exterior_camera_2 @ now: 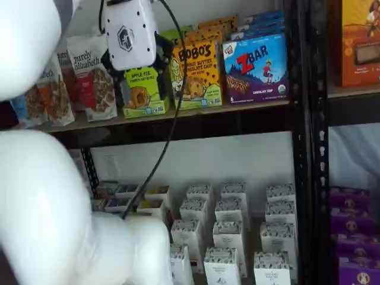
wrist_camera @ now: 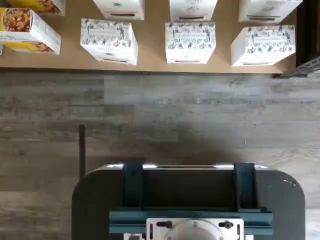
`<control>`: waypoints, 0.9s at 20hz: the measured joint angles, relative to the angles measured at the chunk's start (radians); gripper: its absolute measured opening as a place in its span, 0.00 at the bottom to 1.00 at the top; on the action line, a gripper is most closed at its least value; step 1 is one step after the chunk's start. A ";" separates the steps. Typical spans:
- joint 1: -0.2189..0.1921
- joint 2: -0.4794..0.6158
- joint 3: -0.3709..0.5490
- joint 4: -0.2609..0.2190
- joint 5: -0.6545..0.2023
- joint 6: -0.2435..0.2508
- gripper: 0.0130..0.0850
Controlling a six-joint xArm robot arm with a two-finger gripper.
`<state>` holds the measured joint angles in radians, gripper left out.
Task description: Pick the green box on the top shelf, the fourth from the left
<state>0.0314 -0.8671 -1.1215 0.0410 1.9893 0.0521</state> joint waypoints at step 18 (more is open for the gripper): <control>0.011 -0.035 0.087 0.045 -0.206 0.015 1.00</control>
<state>0.0422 -0.9017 -1.0345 0.0858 1.7833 0.0669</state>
